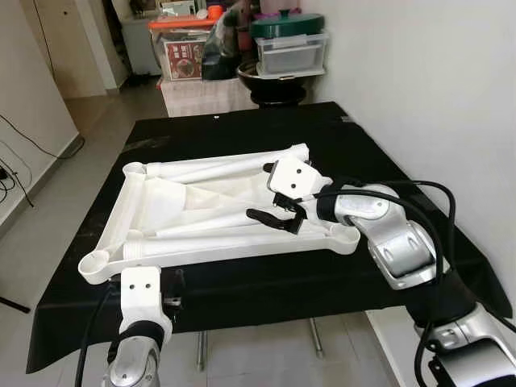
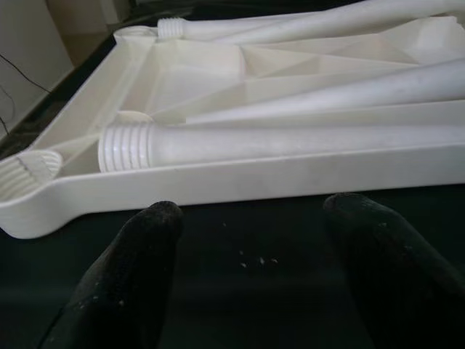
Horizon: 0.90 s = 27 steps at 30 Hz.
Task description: Building children table
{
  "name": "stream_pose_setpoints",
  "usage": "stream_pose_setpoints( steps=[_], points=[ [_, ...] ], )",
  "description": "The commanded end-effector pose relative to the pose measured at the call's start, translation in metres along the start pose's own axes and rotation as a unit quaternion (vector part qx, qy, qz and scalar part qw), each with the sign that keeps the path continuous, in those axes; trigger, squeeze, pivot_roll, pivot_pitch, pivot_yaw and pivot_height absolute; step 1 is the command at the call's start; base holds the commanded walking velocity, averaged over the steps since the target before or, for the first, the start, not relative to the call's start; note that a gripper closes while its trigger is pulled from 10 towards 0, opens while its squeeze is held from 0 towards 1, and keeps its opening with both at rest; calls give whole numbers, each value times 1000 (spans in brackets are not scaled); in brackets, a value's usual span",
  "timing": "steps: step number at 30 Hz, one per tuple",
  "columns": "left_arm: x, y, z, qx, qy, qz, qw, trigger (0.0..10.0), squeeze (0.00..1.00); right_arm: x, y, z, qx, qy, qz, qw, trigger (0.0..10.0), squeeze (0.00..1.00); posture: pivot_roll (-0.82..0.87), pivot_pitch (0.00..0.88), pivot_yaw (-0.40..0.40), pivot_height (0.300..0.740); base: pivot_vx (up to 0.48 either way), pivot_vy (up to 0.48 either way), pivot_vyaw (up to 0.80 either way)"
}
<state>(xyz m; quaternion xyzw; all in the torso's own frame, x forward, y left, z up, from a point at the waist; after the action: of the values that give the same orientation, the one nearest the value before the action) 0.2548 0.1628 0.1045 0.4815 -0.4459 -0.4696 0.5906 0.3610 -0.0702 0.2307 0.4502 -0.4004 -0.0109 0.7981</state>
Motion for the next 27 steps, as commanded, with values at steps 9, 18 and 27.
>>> stream_pose_setpoints(
  steps=[9,18,27],
  points=[
    [-7,18,4,38,18,-76,996,10000,0,8,-25,-40,-136,8,-80,987,10000,0,39,51,17,740,0,0,0],
    [-15,50,-6,89,35,-100,990,10000,0,-19,-32,-63,-207,96,-83,970,10000,0,52,74,9,740,0,0,0],
    [-16,52,-2,85,44,-91,991,10000,0,5,-16,-71,-237,82,-32,968,10000,0,55,98,-9,740,0,0,0]
  ],
)
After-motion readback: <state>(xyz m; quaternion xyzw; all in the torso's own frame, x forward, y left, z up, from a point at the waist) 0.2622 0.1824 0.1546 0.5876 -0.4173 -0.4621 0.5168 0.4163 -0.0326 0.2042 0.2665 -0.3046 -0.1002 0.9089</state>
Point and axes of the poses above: a point about 5 cm out from each wrist's last joint towards the gripper, its own z axis pointing back from the gripper into the wrist, its own y axis along the axis of the wrist's last joint, x = y × z, the point moved 4 cm from there along -z, pointing out of the wrist towards the gripper, and after that the axes turned 2 degrees about z, right-handed, at the moved point
